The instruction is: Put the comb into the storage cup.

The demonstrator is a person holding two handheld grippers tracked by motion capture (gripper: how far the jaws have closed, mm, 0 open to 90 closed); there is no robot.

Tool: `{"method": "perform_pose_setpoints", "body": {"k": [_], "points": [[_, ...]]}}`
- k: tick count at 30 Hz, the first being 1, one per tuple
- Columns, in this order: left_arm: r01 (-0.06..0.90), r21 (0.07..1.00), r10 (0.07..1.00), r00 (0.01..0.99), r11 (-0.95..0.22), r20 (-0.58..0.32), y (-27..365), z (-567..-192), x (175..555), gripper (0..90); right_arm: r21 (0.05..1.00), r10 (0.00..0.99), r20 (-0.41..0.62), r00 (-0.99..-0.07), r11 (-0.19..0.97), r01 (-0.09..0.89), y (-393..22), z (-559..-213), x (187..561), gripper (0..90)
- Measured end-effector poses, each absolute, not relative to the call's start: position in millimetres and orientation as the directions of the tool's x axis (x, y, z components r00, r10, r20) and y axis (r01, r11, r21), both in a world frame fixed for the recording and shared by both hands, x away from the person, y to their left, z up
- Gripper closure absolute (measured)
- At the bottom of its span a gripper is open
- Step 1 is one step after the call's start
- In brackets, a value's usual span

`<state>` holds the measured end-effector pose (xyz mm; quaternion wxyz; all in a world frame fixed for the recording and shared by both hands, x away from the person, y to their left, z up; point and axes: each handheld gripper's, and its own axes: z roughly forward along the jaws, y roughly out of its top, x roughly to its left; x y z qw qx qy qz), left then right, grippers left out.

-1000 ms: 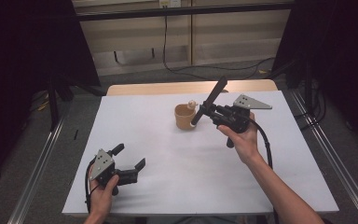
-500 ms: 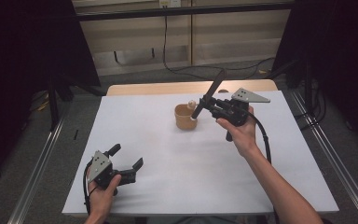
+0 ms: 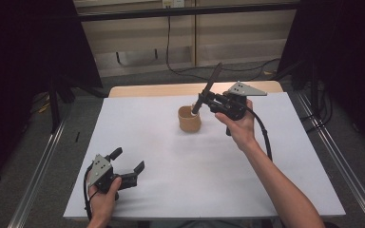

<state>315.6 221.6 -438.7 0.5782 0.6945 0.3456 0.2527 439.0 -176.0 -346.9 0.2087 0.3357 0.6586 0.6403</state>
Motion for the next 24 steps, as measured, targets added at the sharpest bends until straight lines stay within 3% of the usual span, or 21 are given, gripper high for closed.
{"method": "perform_pose_setpoints", "body": {"k": [12, 24], "points": [[0.202, 0.977, 0.784, 0.617, -0.070, -0.072, 224, -439, 314, 3.1, 0.982, 0.729, 0.156, -0.667, -0.043, 0.182, -169, -353, 457, 72.5], [0.177, 0.980, 0.791, 0.611, -0.095, -0.034, 226, -436, 305, 3.1, 0.980, 0.742, 0.151, -0.653, -0.024, 0.199, -161, -357, 470, 72.5]]}}
